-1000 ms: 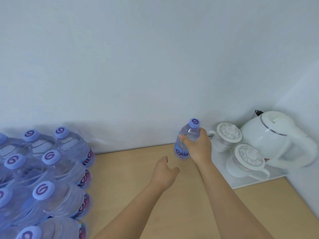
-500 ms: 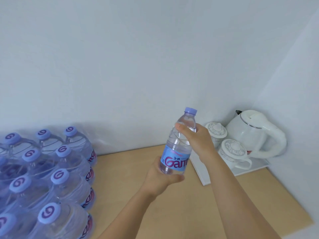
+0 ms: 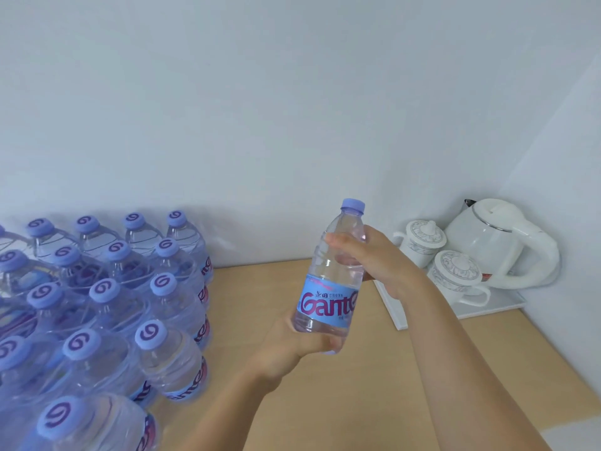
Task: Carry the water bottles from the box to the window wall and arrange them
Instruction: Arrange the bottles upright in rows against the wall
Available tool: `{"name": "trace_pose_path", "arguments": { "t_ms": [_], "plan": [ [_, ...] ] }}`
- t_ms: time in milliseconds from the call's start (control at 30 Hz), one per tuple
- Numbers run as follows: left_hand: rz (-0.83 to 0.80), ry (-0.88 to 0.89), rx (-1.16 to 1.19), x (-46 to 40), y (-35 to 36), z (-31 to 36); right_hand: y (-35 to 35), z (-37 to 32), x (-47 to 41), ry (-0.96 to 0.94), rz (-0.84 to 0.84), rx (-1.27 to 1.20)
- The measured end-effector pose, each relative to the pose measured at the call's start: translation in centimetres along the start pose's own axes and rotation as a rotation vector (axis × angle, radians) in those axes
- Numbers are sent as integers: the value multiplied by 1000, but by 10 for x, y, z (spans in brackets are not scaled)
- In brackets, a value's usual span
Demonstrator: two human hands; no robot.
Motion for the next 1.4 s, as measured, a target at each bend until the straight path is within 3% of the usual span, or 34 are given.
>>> {"name": "trace_pose_path", "arguments": {
  "t_ms": [167,267,367,567,733,1000,1400],
  "plan": [
    [148,-89,19,51,-10,-33,63,6,3,-16,-146,33],
    [427,-177,41,90,-18,-63,114,22,4,5,-251,106],
    [677,-223,19,130,-23,-85,148,36,8,2,-222,143],
    [950,-353,-133,194,-25,-115,213,48,20,-113,-319,156],
    [920,-409,-49,214,-34,-127,242,51,30,-194,-259,203],
    [630,-455,41,219,-42,-133,257,59,43,-183,-64,192],
    [476,-513,-71,260,-65,-124,276,66,51,-159,114,166]
  ]
}}
Point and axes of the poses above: each hand's wrist, its own x-axis away from the middle knuckle, its own y-axis out of the palm, z = x × y, the point moved 6 cm from there along -x, towards the middle knuckle, and after that the axes turned 15 degrees about -z, right-handed, at the moved point
